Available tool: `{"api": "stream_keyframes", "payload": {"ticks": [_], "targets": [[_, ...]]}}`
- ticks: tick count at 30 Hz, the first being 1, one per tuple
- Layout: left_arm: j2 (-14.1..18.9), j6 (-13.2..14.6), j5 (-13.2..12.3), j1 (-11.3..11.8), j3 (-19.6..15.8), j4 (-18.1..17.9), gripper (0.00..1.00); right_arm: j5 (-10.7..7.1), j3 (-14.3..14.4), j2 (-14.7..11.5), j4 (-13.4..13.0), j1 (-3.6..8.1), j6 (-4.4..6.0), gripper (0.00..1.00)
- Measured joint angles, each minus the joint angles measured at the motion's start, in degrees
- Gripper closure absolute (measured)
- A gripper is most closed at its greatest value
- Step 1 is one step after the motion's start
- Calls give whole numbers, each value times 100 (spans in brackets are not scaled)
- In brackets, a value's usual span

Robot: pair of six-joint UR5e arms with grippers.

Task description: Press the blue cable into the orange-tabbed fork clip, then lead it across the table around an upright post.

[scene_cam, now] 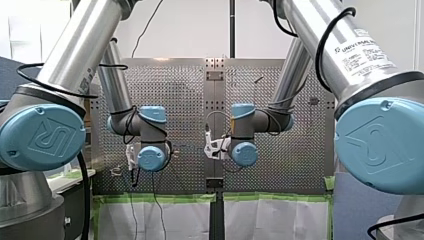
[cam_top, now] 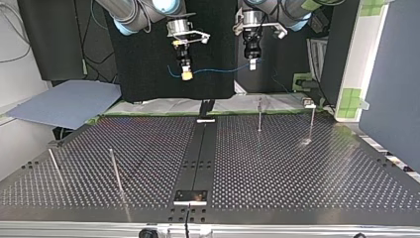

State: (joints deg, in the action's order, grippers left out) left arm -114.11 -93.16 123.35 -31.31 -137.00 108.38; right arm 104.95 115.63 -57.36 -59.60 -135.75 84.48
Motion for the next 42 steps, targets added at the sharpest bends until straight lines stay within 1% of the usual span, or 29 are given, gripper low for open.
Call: {"api": "stream_keyframes", "payload": {"ticks": [26, 32, 39, 42], "targets": [[-25, 0, -8, -7, -25, -18, 100, 0, -1, 0, 0, 0, 0, 100], [-280, 0, -17, -15, -143, -50, 100, 0, 0, 0, 0, 0, 0, 100], [-675, 0, -17, -17, -156, -53, 100, 0, 0, 0, 0, 0, 0, 100], [-792, 0, -18, -18, -157, -53, 100, -1, 0, 0, 0, 0, 0, 100]]}}
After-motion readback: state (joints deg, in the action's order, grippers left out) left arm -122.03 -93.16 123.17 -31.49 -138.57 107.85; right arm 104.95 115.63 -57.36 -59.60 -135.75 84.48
